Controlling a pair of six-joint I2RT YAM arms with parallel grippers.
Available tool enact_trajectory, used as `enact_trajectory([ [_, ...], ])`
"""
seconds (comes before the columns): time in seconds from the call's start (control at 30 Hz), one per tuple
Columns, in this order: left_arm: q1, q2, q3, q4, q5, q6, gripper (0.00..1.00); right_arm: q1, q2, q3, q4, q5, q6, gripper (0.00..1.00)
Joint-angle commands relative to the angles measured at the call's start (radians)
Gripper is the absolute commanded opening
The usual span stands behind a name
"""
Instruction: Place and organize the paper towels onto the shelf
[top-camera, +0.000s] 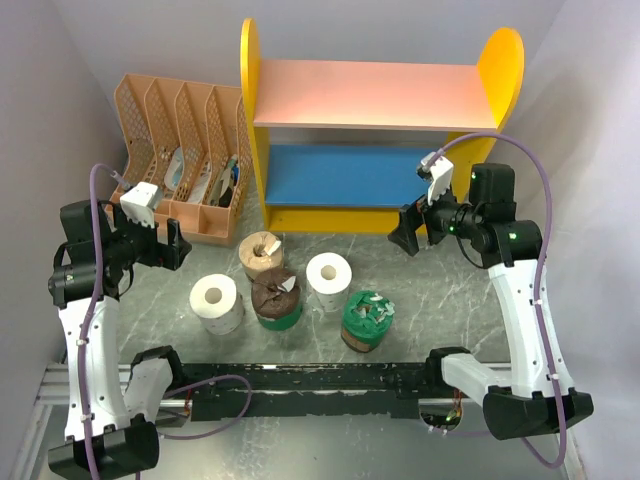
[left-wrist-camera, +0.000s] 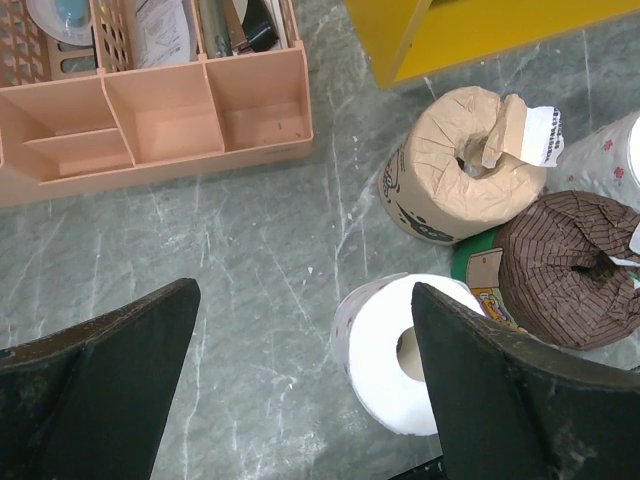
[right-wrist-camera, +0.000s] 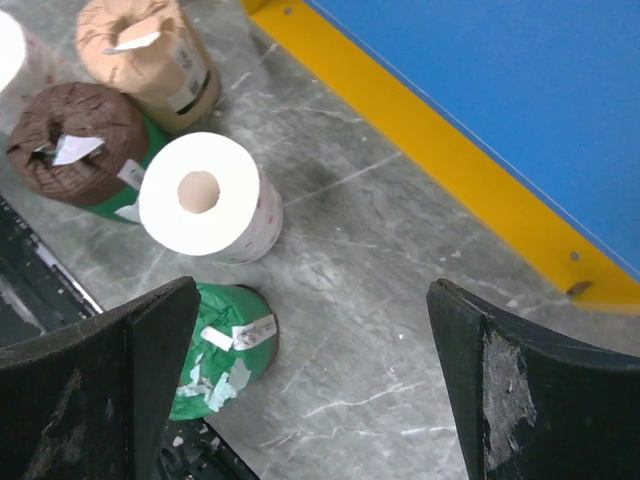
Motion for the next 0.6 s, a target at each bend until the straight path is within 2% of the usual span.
enact_trajectory([
  [0.0, 0.006, 0.0, 0.002, 0.027, -0.007, -0.017, 1.0, 0.005, -0.016, -0.011, 0.065, 0.121, 0.042, 1.0],
  [0.07, 0.007, 0.01, 0.003, 0.028, -0.004, -0.017, 0.99, 0.005, -0.024, -0.023, 0.063, 0.129, 0.016, 1.0],
  [0.27, 0.007, 0.018, 0.001, 0.029, -0.005, -0.019, 0.98, 0.005, -0.033, -0.034, -0.005, 0.026, -0.121, 1.0],
  [0.57, 0.006, 0.006, 0.001, 0.029, -0.001, -0.017, 0.98, 0.006, 0.008, -0.021, -0.028, 0.066, -0.157, 1.0],
])
